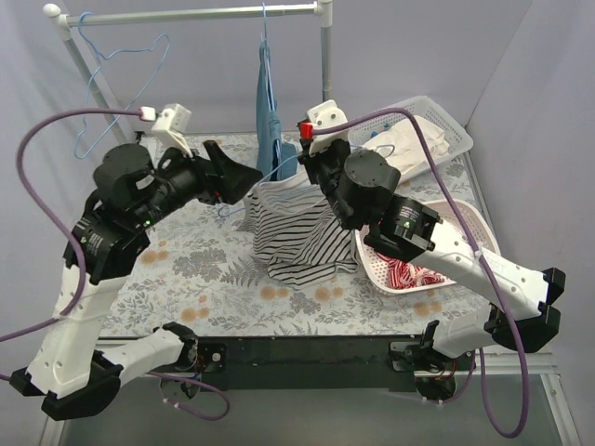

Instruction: Place the tank top on the hanger

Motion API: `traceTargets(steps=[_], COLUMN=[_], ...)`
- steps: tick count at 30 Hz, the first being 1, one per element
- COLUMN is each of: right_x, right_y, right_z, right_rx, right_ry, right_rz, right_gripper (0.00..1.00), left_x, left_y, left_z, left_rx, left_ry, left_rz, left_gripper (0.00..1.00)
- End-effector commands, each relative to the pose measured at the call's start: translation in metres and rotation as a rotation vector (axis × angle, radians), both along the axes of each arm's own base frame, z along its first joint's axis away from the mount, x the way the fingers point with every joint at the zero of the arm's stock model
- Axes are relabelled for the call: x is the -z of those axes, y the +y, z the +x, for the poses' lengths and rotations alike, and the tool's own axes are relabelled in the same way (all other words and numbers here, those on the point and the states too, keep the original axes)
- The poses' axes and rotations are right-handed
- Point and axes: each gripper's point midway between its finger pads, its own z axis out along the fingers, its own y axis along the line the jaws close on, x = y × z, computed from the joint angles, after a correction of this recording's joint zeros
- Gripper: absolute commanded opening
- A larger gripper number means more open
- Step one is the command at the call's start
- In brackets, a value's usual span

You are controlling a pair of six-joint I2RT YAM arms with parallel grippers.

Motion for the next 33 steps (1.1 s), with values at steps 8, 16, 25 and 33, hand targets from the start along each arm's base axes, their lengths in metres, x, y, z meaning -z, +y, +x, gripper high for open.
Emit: traceTargets(steps=[8,16,25,33], right_x=[-0.206,-0.181,-0.085,-0.026], right_y=[-0.036,-0.026,0.005,0.020], right_z=[-0.055,-0.078,-0.063,-0.052], right_rx=[-0.181,-0.317,-0.299,-0.273], right_ry=[-0.330,-0.290,-0.162,-0.071], right_rz=[0.322,0.321,0.153,0.065], right_gripper=[0.01,0.01,0.01,0.01], left_x=[-0.157,-0.163,-0.077,0.013], left_y=[0.058,0.063,0.024,0.012], left_z=[-0.021,-0.021,-0.013,-0.025], left_rx=[-0.217,-0.236,-0.023,0.093], left_ry=[-0.535,-0.578,-0.333,-0.140], left_rz=[-0.193,-0.181,0.039,0.119], left_gripper=[0.77,0.76,0.68,0.57])
